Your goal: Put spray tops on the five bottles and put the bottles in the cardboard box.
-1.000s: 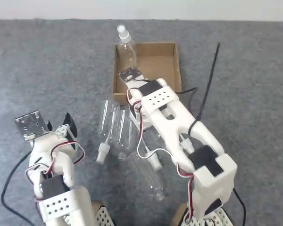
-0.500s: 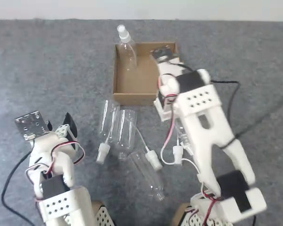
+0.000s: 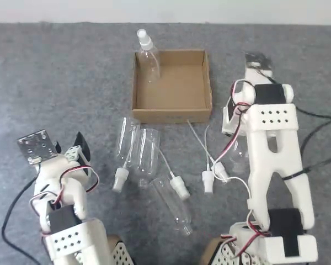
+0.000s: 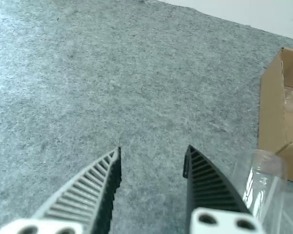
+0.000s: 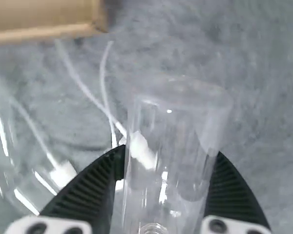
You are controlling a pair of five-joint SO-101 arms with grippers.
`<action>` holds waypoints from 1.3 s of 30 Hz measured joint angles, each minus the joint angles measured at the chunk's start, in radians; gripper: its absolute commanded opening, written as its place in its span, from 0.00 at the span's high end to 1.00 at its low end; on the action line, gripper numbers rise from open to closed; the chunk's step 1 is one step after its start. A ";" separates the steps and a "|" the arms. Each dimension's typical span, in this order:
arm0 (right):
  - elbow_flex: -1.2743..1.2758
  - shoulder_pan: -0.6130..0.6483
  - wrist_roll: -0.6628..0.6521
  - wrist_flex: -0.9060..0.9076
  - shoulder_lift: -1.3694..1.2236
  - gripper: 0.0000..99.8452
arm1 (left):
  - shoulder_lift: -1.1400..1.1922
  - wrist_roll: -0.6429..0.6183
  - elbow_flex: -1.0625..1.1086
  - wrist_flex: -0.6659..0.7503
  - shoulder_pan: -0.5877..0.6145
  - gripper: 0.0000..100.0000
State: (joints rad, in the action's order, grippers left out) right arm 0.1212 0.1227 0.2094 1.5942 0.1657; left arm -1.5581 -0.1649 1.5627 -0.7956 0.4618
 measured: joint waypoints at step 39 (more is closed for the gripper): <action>0.569 -0.103 0.496 -0.491 0.242 0.63 | 0.000 0.000 0.000 0.000 0.000 0.80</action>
State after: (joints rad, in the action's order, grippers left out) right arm 0.6905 0.0199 0.7050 1.1032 0.4081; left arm -1.5581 -0.1649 1.5627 -0.7956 0.4618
